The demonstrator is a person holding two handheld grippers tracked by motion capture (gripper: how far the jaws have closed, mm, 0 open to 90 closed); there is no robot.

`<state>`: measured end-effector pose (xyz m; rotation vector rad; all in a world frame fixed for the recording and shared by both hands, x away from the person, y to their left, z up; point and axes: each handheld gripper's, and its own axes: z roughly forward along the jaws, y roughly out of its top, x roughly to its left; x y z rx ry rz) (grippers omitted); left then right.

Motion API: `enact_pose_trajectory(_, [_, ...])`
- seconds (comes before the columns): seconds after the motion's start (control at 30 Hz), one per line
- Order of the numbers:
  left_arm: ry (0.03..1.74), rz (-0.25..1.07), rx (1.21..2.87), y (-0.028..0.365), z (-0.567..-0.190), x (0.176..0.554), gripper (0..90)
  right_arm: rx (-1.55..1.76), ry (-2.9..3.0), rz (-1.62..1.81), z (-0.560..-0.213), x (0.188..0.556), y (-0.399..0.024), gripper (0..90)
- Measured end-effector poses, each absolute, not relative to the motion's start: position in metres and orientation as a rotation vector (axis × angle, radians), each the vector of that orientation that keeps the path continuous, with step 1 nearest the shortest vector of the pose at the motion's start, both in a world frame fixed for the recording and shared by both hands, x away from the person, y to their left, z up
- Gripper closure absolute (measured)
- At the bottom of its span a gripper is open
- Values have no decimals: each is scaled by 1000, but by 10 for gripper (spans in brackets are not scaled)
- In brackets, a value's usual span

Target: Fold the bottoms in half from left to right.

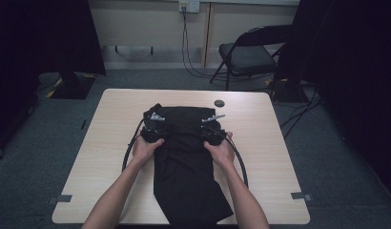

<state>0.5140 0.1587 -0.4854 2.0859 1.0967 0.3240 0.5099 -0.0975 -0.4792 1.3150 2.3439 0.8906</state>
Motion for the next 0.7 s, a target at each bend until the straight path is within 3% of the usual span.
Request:
enact_pose_trajectory(0.23, [1144, 413, 2120, 144, -482, 523, 835, 1354, 2312, 875, -478, 515, -97, 776])
enact_pose_trajectory(0.4, [1158, 385, 2089, 146, -478, 523, 713, 1350, 2298, 832, -477, 520, -96, 729])
enact_pose_trajectory(0.5, [1065, 364, 2097, 154, -463, 512, 590, 1333, 2308, 844, -477, 517, -98, 611])
enact_pose_trajectory(0.53, [1038, 371, 2101, 160, -458, 507, 517, 1356, 2302, 850, -473, 515, -100, 478])
enact_pose_trajectory(0.7, [1054, 378, 2028, 187, -451, 489, 454, 1335, 2219, 985, -450, 495, -105, 403])
